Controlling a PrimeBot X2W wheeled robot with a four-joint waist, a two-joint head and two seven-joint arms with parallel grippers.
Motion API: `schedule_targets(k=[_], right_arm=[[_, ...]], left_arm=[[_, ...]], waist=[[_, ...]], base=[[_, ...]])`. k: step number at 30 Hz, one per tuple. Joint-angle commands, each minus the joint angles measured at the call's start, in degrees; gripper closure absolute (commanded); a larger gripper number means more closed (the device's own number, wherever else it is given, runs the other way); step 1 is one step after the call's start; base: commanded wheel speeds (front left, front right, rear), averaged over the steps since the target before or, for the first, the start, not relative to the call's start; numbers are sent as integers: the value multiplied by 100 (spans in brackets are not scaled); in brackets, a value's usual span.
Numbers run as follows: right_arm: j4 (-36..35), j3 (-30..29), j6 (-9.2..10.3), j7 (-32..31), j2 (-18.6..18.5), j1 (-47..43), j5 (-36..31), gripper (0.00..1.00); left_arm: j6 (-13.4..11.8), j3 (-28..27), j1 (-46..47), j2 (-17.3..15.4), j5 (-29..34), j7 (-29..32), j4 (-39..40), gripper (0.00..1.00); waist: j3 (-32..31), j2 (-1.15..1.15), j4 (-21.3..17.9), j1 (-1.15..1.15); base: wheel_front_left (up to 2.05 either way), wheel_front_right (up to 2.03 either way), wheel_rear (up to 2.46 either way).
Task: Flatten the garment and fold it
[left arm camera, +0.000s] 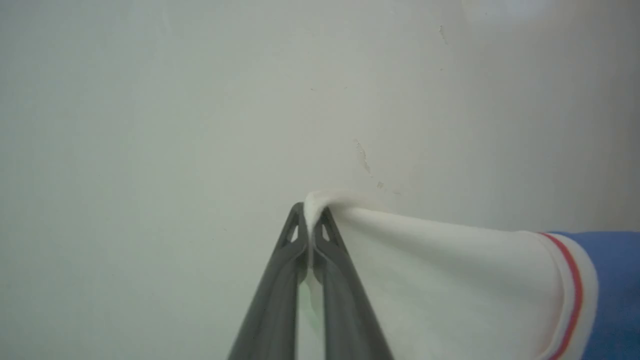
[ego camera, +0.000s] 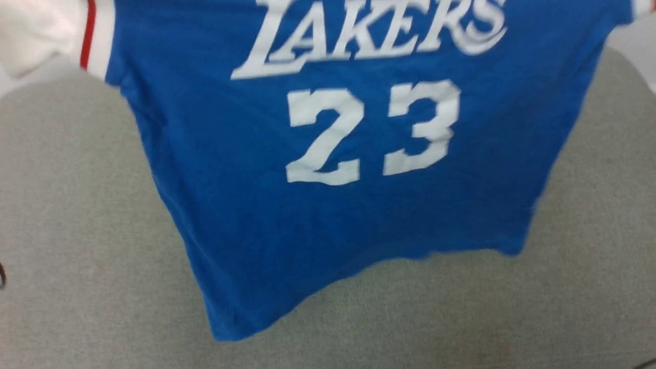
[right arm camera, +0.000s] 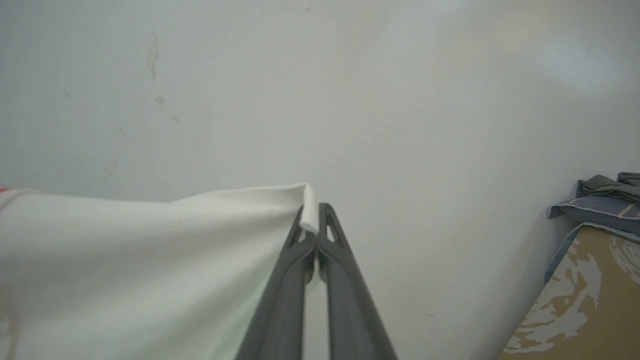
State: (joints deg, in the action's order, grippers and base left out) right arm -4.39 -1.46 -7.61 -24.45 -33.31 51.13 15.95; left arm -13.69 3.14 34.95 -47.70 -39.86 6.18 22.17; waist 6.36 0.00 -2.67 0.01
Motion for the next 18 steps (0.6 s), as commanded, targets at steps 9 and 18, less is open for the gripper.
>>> schedule_targets(k=[9, 18], right_arm=[[1896, 744, 12, 745, 107, 2059, -207, 100], [3742, 1132, 12, 1506, 505, 3970, -685, 100]], left_arm=[[878, 1010, 2133, 167, 110, 518, -2141, 100], [1305, 1465, 4420, 916, 608, -45, -4062, 100]], waist=[[1496, 0, -206, -1], [2413, 0, -164, -1]], base=[[0, 0, 0], [0, 0, 0]])
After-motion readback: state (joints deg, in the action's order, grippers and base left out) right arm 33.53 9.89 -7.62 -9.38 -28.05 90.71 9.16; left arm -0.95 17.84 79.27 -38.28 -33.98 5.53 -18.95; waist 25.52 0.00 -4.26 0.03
